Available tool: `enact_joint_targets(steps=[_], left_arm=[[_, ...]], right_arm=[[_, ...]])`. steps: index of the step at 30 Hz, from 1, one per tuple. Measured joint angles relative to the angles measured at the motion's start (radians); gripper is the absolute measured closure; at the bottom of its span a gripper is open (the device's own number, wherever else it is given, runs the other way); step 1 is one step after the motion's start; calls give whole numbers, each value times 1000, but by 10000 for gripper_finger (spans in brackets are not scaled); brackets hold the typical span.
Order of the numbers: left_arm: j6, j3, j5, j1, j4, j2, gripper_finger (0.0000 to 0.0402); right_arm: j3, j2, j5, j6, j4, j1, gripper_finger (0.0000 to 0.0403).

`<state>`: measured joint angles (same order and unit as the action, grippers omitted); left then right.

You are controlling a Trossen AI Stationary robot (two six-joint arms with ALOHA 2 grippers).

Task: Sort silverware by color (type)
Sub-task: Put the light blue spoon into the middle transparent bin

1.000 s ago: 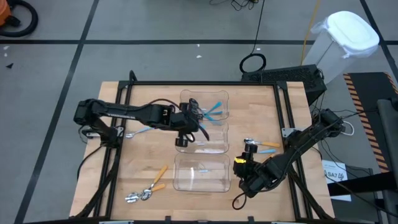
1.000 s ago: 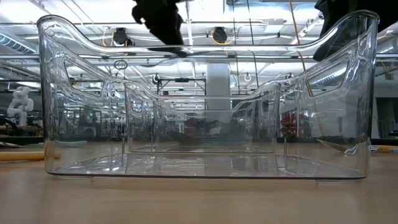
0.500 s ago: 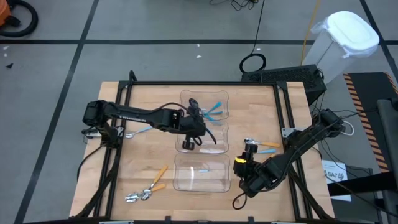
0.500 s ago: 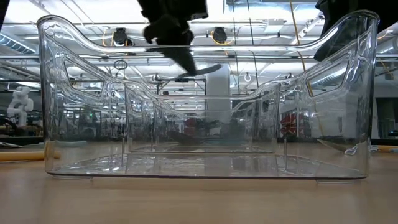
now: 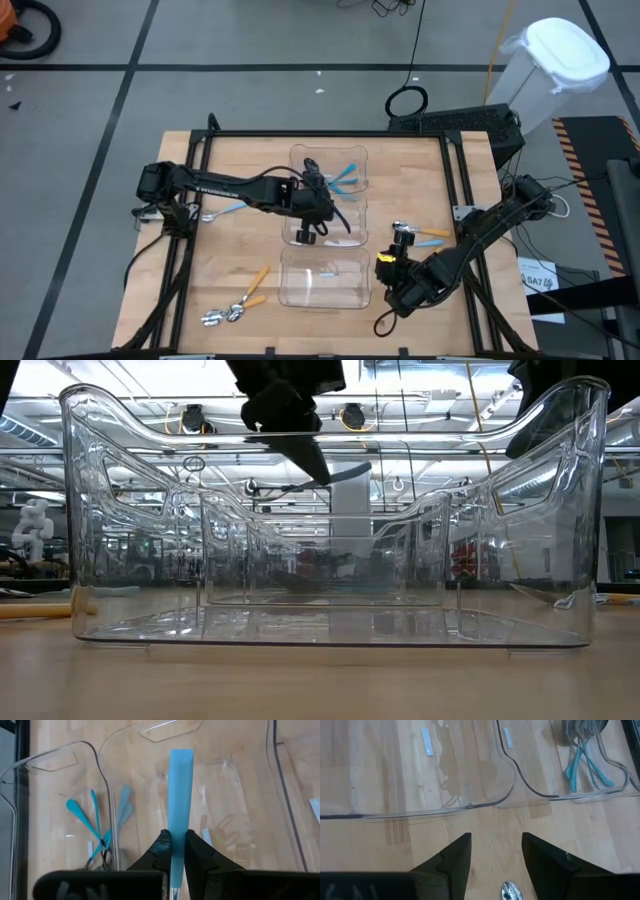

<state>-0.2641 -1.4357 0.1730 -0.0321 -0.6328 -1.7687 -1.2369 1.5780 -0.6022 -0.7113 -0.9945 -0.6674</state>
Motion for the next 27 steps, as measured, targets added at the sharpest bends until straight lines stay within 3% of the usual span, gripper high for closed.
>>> enact_joint_targets(steps=[27], left_arm=[[20, 0, -51, 34, 70, -151, 379]], right_arm=[[0, 1, 1, -10, -5, 0, 232]])
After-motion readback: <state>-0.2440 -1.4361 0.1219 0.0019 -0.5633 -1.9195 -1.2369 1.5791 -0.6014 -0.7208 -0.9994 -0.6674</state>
